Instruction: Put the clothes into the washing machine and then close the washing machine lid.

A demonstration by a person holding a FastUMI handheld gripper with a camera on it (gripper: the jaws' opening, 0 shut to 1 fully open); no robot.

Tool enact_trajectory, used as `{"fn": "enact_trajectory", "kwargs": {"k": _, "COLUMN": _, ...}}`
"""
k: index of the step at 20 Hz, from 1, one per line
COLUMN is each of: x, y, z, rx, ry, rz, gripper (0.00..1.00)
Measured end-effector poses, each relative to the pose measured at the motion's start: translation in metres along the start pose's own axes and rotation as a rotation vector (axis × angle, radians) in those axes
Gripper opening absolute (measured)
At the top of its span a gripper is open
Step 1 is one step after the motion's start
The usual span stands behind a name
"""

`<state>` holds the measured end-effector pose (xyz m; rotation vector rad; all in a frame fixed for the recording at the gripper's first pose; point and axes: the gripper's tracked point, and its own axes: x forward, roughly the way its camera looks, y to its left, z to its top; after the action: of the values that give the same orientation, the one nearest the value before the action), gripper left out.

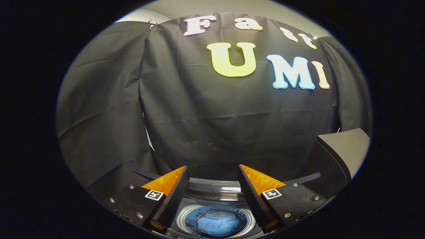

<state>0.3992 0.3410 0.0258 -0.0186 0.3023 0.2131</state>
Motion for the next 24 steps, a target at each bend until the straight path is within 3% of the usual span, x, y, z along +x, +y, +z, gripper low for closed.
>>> {"fn": "enact_trajectory", "kwargs": {"k": 24, "x": -0.054, "y": 0.016, "z": -0.038, "rx": -0.076, "ry": -0.044, "rz": 0.051, "gripper": 0.9}}
